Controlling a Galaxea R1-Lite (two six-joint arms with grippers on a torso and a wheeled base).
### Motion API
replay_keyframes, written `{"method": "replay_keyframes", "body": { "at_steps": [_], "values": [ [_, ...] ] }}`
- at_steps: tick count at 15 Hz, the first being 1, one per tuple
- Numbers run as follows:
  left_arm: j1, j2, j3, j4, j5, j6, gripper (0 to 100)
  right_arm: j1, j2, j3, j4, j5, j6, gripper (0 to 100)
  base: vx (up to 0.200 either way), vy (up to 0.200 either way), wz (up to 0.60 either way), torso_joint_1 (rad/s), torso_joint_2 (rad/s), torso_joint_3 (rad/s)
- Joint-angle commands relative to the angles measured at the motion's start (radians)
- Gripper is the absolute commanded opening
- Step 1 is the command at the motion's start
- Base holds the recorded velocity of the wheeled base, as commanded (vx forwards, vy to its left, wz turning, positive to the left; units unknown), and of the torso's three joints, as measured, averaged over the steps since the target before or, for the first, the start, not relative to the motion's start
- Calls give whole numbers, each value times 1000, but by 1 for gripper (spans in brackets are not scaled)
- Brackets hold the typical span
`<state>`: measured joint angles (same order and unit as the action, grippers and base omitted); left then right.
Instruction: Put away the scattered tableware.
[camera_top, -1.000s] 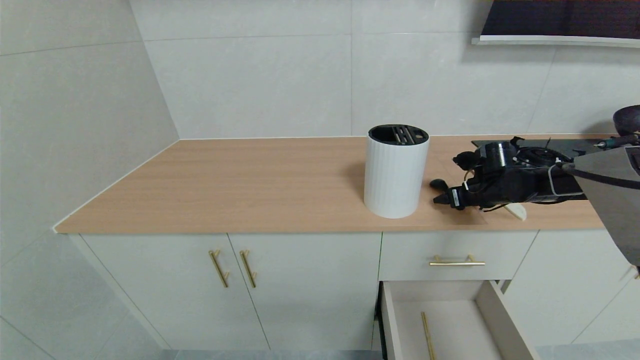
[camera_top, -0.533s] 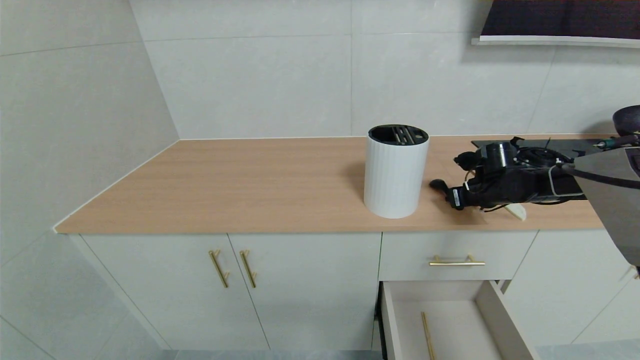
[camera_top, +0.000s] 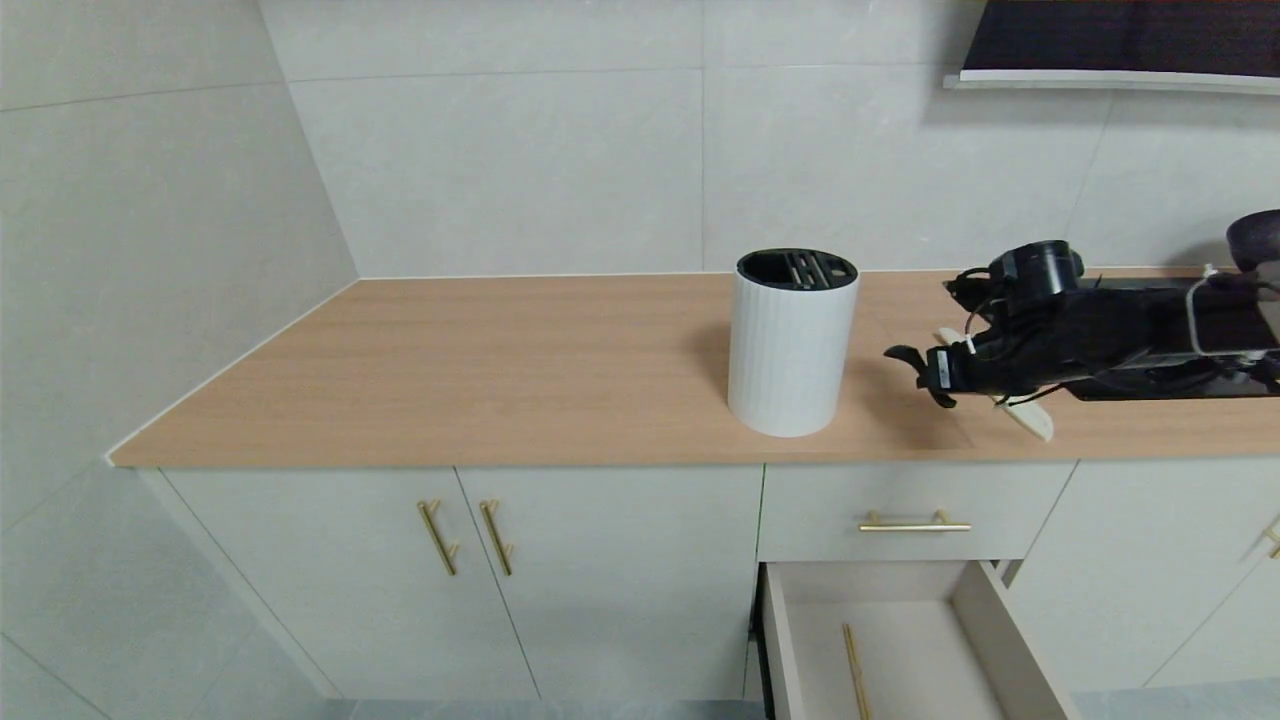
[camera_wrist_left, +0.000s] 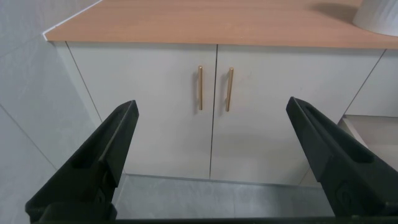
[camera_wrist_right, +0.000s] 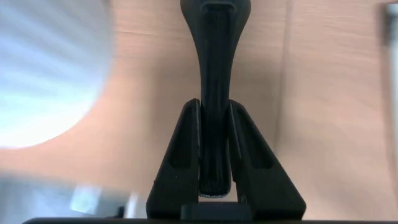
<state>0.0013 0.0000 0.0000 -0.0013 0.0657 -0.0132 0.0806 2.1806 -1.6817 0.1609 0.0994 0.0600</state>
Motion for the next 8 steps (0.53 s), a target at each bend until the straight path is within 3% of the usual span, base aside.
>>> {"method": "replay_keyframes", "body": {
  "at_steps": [1, 8],
  "values": [
    [0, 0, 0, 0, 0, -1, 100, 1, -303, 257, 19, 6, 14, 0, 0, 0, 0, 0, 0, 0],
    [0, 0, 0, 0, 0, -1, 100, 10, -610, 708, 12, -24, 14, 0, 0, 0, 0, 0, 0, 0]
  ]
}}
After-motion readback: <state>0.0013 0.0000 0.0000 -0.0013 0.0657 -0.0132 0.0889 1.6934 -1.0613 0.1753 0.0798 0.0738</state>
